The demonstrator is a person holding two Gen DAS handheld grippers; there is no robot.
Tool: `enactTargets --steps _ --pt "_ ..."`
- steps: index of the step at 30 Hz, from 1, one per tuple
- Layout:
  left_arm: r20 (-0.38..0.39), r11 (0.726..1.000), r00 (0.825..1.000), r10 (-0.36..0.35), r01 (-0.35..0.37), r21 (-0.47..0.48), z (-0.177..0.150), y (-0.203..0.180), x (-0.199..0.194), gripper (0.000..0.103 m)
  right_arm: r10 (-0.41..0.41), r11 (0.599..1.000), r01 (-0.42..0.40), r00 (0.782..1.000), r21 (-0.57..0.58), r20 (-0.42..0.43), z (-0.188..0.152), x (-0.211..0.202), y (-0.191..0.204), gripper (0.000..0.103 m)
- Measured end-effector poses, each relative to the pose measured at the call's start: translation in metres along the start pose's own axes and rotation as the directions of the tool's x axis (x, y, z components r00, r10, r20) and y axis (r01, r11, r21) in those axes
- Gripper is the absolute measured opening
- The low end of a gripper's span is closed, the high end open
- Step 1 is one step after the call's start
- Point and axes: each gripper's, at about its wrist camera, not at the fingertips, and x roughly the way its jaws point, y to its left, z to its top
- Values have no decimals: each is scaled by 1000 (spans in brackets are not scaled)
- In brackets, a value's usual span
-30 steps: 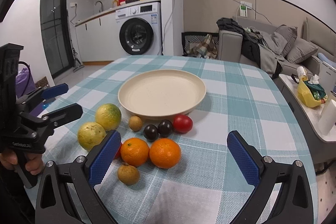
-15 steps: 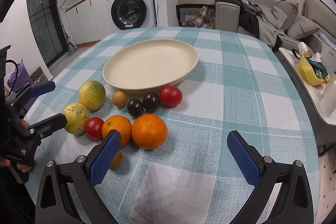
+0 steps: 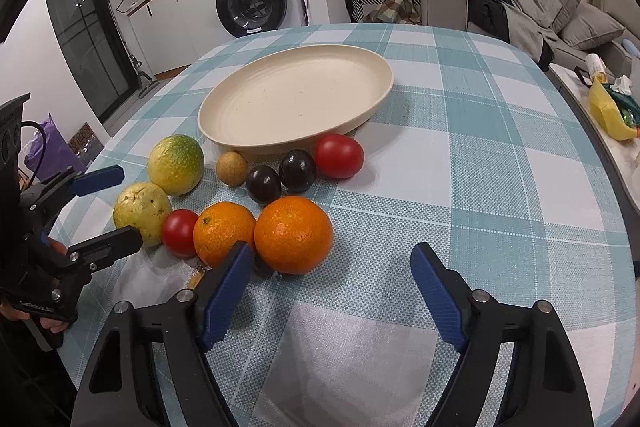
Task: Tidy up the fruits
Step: 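Grasp the green-yellow citrus with the left tool while the right tool grasps an orange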
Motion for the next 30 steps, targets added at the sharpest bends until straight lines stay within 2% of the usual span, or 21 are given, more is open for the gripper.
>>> enactTargets --steps 9,16,21,30 --pt "-37 998 997 -67 67 17 -1 -6 9 47 50 999 -50 999 5 -8 4 5 1 66" --pt "-28 997 997 -76 77 14 -2 -7 9 46 85 996 -85 996 11 -9 9 8 3 54" --pt "-2 995 996 -94 94 14 0 -8 3 46 111 994 -111 994 12 -11 10 10 5 41" --pt "49 995 994 -97 98 -20 3 -1 -11 46 96 995 -96 995 -2 9 8 5 9 40"
